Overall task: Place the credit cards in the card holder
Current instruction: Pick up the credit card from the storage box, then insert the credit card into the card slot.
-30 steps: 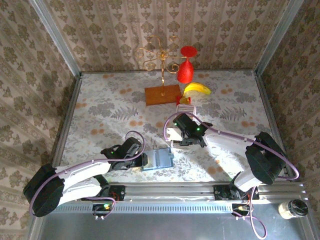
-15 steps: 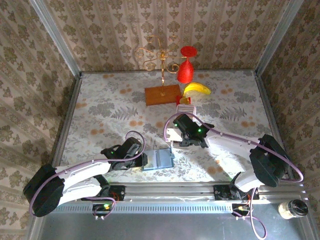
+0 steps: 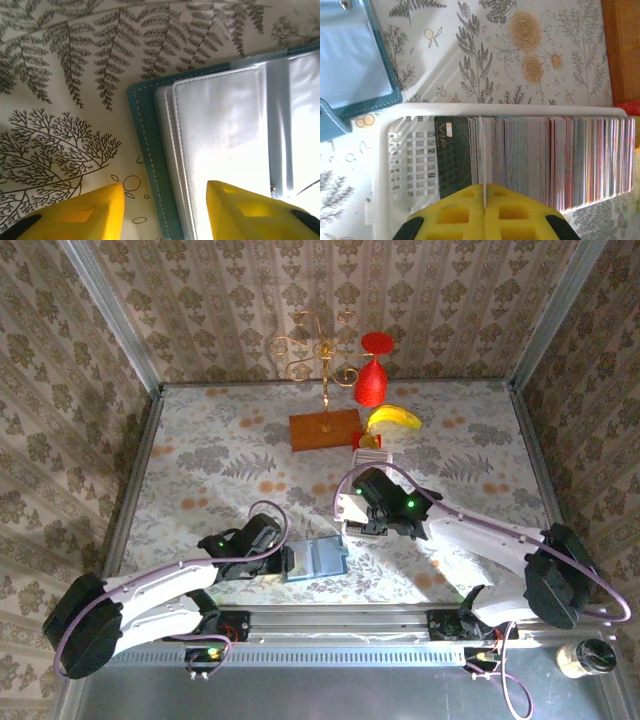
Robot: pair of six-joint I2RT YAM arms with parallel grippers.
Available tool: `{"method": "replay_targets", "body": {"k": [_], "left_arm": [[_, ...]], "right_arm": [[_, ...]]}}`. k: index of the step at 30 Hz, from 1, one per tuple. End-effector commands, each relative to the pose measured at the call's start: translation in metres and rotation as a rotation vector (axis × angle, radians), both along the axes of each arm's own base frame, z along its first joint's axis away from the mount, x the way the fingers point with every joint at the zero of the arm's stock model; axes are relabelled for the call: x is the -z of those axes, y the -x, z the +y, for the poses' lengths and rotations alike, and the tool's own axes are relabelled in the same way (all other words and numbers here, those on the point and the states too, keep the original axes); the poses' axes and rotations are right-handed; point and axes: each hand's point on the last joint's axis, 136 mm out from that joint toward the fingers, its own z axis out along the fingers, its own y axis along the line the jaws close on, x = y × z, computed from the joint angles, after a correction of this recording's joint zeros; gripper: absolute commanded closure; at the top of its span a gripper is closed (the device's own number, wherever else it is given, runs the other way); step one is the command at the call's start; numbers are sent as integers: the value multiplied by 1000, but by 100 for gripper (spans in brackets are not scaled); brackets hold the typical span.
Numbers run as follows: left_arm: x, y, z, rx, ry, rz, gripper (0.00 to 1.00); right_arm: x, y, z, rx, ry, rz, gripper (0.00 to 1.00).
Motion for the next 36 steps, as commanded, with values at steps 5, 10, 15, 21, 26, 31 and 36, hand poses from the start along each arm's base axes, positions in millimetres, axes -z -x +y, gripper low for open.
{"method": "replay_targets", "body": {"k": [5,10,15,21,26,31,36], "left_arm": [[-17,-1,-12,22,66,-7,42],[-14,-1,-13,27,37,9,37],[-12,-1,-18,45,13,15,35],[-7,-1,-21,55,-25,27,35],[-2,0,-23,69,-58,42,36],[4,-1,-22,67,-84,51,40],[11,1,-17,74,-127,67,47]], "right_arm": [[-56,40,24,90,-387,148,100],[-83,41,29,373,-730,268,100],[-71,43,32,710,-915,519,100],[-40,49,44,948,-963,762,100],[-22,49,48,1007,-1012,819,100],[-3,57,56,1018,-969,879,100],[9,62,67,1013,-940,912,100]]}}
